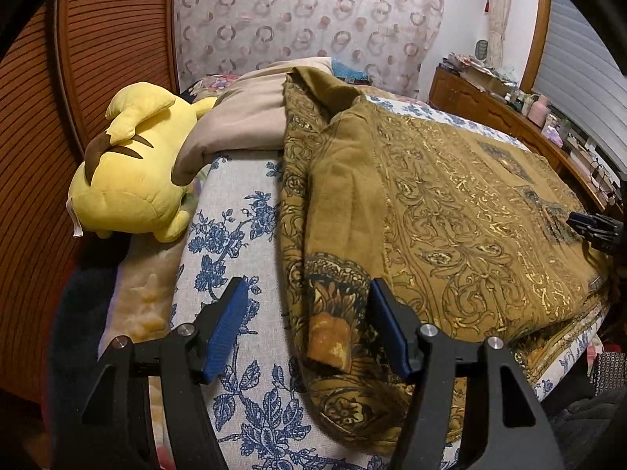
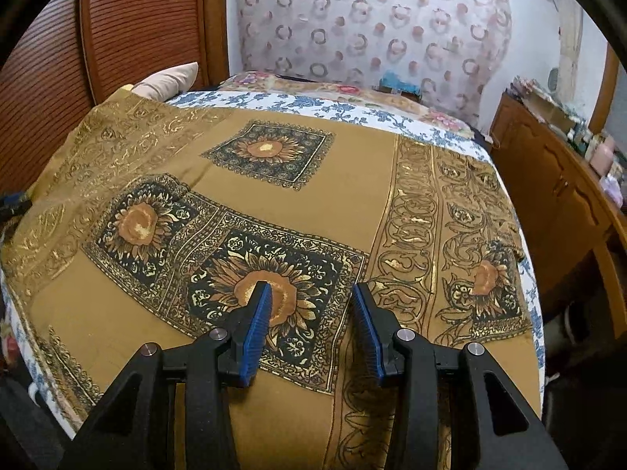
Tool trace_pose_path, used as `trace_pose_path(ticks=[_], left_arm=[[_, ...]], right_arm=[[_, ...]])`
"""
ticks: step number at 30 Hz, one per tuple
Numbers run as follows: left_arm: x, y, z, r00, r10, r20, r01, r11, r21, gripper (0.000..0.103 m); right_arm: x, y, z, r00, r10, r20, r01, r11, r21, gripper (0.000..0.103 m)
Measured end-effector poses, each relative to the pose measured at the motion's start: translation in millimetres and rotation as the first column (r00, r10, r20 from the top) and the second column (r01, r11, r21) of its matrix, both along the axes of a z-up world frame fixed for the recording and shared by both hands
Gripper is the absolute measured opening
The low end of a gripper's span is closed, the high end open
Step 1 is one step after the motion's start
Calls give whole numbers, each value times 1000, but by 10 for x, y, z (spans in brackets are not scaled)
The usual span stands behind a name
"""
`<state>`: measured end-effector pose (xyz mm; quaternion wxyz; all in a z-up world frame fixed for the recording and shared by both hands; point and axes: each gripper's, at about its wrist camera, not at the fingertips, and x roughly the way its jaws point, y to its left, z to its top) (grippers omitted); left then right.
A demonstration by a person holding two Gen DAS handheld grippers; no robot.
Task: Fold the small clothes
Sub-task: 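Open both grippers and hold them above the folded shirt, then grasp the shirt side with the left gripper and fold it inward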
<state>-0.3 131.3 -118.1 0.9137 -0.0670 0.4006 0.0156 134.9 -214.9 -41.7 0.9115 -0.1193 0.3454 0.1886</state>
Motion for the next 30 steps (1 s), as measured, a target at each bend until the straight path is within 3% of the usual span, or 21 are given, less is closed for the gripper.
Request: trace_pose_path(ticks=[6,15,22,27,30], left_arm=[[-110,24,20,1000,-1,23,2,999,-35,64],[-123,51,30,999,3,33,-1,998,-57,50],[-58,-16,4,1000,-4,30,6,998,-63,48],[5,-56,3,999,-40,28,42,995,-85,12],[22,-73,46,997,-60,48,65,992,-109,5]], right_arm=[[-68,-25,26,1000,2,4,-2,1000,5,45],[-63,-44,26,1000,4,1,-4,1000,16,46],[-60,-49,26,1000,5,0,-5,1000,15,46],[-59,-53,27,1000,6,0,-6,1000,16,46],[-59,-53,25,1000,6,0,-6,1000,15,46]])
